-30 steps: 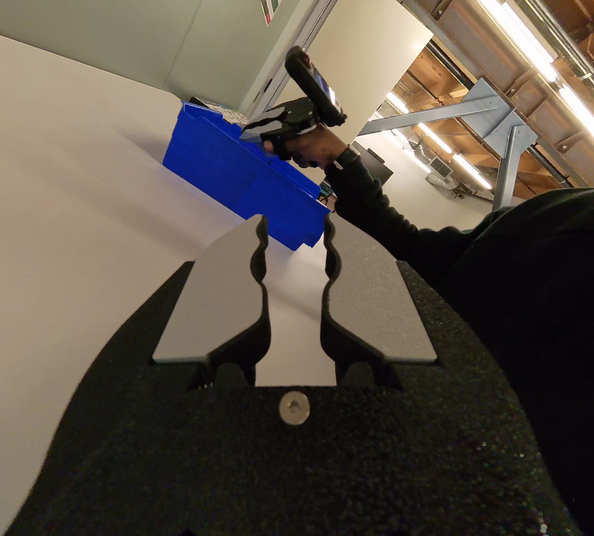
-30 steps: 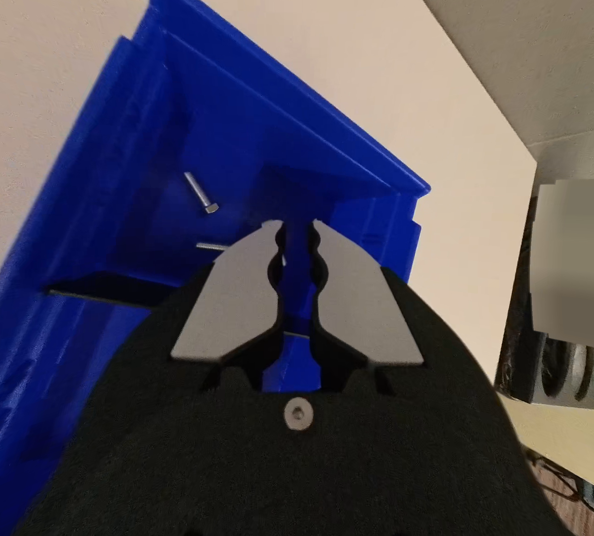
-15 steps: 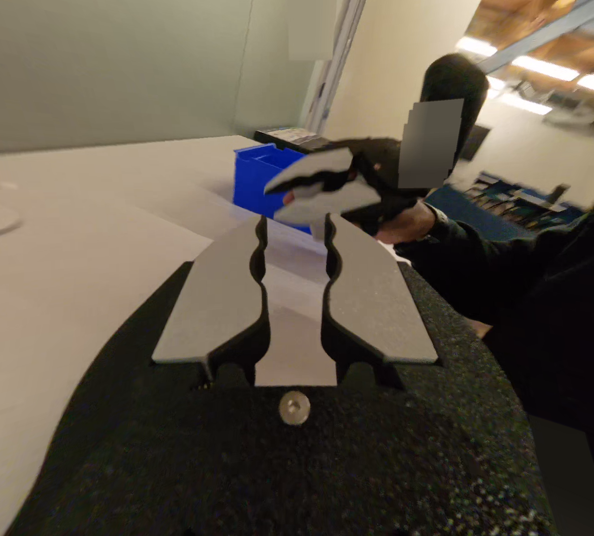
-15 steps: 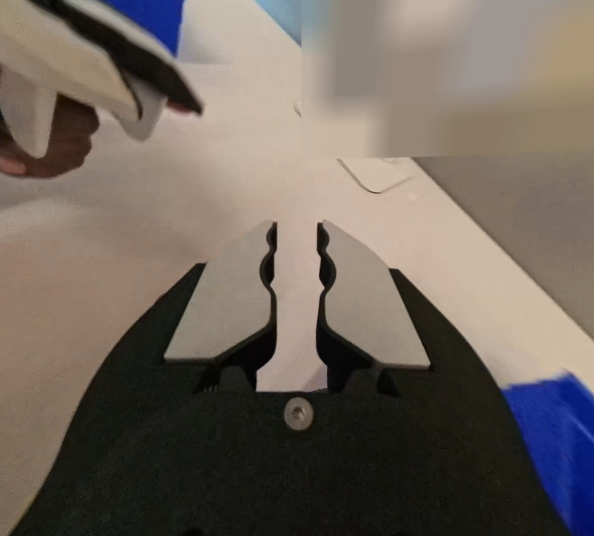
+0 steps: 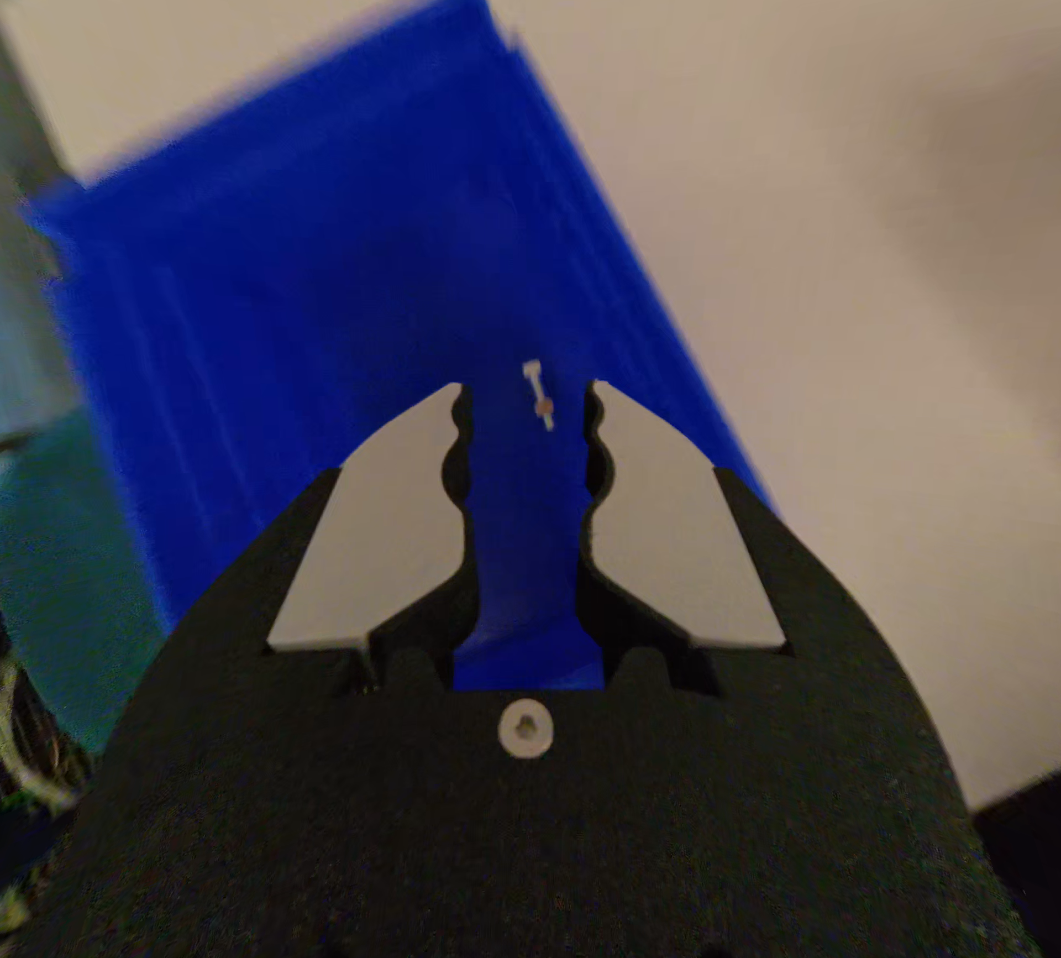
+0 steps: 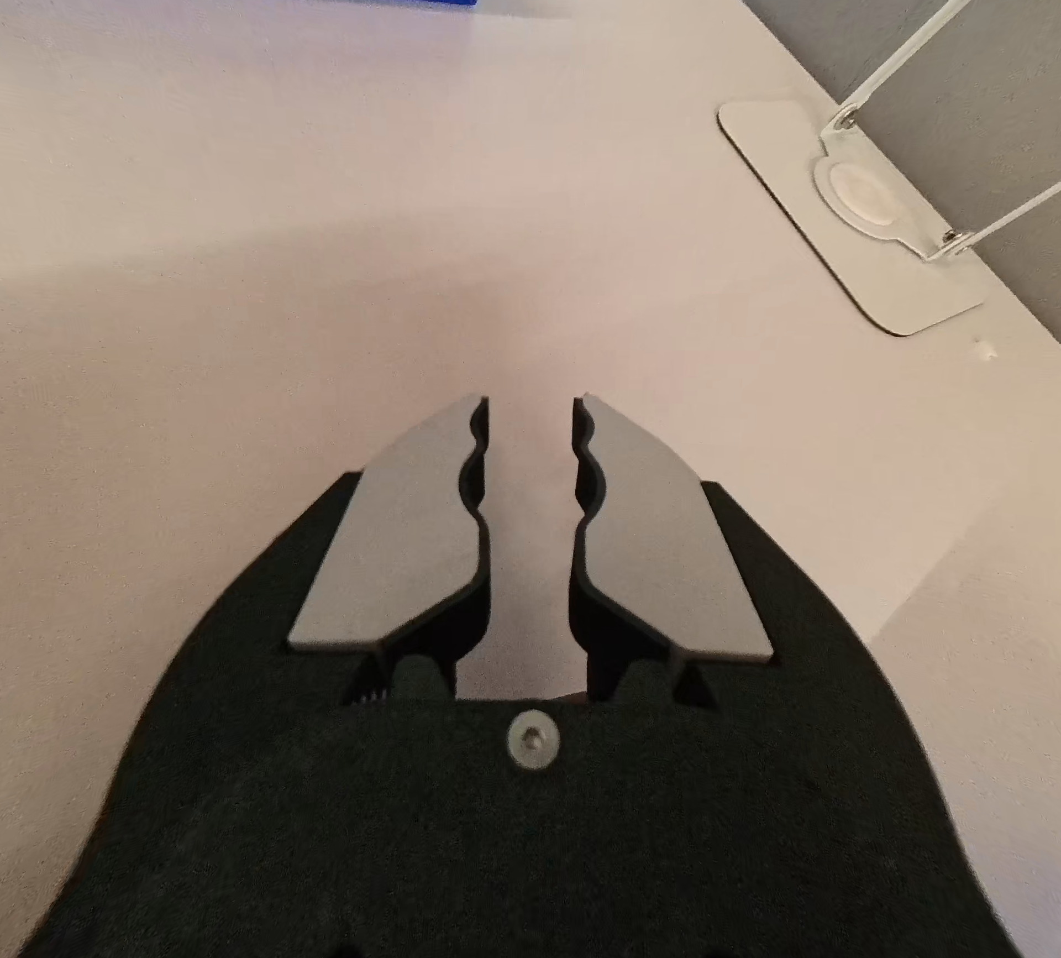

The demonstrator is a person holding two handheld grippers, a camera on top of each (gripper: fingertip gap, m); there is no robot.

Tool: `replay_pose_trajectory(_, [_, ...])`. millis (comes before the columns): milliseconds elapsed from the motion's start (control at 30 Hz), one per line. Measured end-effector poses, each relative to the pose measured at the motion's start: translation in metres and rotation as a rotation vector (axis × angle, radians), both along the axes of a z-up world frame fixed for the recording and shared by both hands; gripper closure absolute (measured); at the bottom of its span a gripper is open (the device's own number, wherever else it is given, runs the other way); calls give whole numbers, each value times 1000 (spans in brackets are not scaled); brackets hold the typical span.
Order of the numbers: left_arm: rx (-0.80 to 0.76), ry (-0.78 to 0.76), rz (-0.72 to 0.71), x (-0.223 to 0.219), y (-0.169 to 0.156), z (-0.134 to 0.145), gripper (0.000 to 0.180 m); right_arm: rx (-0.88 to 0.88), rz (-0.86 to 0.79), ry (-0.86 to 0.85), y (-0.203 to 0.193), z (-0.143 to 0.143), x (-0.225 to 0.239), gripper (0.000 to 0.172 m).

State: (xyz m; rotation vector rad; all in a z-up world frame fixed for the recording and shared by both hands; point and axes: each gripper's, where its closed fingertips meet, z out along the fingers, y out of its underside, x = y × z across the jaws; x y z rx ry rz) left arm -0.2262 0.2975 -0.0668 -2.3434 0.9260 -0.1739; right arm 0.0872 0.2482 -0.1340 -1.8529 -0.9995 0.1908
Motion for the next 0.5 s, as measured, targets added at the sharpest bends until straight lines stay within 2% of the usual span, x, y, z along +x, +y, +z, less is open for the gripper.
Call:
replay_pose_trajectory(33, [-95,47,-12,-3,1,-22,143,5,5,-15,-1,-1,-1,144])
replay_pose_trajectory(133, [-235,113,-44,1,9,-62,139,29,9,-72,-4,-2,1,144])
replay_pose_trajectory(300, [-348,93,-55,13,18,-87,138,19,-5,-58,-9,-5,8,144])
replay_pose_trajectory(367, [-383,139,-44,8,20,-100,138,6,-7,-51,-11,-10,10,144])
replay_pose_trajectory(400, [-400,176,-43,4,19,-106,142,2,-7,-53,-11,-12,11,144])
replay_pose_trajectory(433, [-359,188,-45,3,24,-105,156,0,-5,-54,-12,-14,12,144])
replay_pose_trajectory(500, [-361,185,-60,5,23,-106,161,-2,2,-51,-12,-16,12,144])
